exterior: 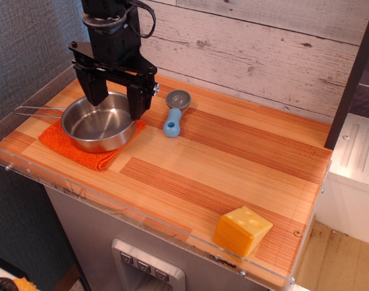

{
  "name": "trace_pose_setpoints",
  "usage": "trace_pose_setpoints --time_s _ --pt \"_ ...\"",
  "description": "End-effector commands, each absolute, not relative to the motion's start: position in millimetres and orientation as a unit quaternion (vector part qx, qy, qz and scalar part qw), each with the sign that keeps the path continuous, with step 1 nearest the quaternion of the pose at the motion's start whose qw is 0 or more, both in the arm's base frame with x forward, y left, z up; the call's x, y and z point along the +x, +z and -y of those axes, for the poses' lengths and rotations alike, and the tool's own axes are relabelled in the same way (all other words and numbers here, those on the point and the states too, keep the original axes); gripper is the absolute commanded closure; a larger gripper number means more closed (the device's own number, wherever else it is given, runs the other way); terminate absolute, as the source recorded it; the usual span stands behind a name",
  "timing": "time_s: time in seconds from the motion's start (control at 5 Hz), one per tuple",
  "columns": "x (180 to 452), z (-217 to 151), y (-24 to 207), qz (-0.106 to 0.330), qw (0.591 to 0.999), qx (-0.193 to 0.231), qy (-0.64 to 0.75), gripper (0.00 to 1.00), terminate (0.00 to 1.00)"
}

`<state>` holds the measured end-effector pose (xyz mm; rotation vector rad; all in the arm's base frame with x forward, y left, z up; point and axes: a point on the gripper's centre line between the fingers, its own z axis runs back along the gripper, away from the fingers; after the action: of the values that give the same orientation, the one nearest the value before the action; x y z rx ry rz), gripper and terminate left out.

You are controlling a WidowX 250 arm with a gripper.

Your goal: Pick the cheese slice and put it into the stainless steel pan

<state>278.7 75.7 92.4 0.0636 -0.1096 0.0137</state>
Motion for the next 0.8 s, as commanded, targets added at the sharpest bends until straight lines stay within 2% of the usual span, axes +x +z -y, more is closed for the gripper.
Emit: trace_pose_setpoints --time_s 0.0,0.2,0.4,0.6 --pt "278.7 -75.7 92.4 0.055 0.998 0.032 0.007 0.0 0.0" --pt "276.4 -39.6 98.0 0.088 0.993 0.073 -0.012 0.0 0.0" --pt "268.3 -9.8 105.6 0.102 0.993 0.009 -0.053 0.0 0.0" --pt "255.9 15.8 110.1 0.091 0.992 -0.023 -0.08 0.0 0.0"
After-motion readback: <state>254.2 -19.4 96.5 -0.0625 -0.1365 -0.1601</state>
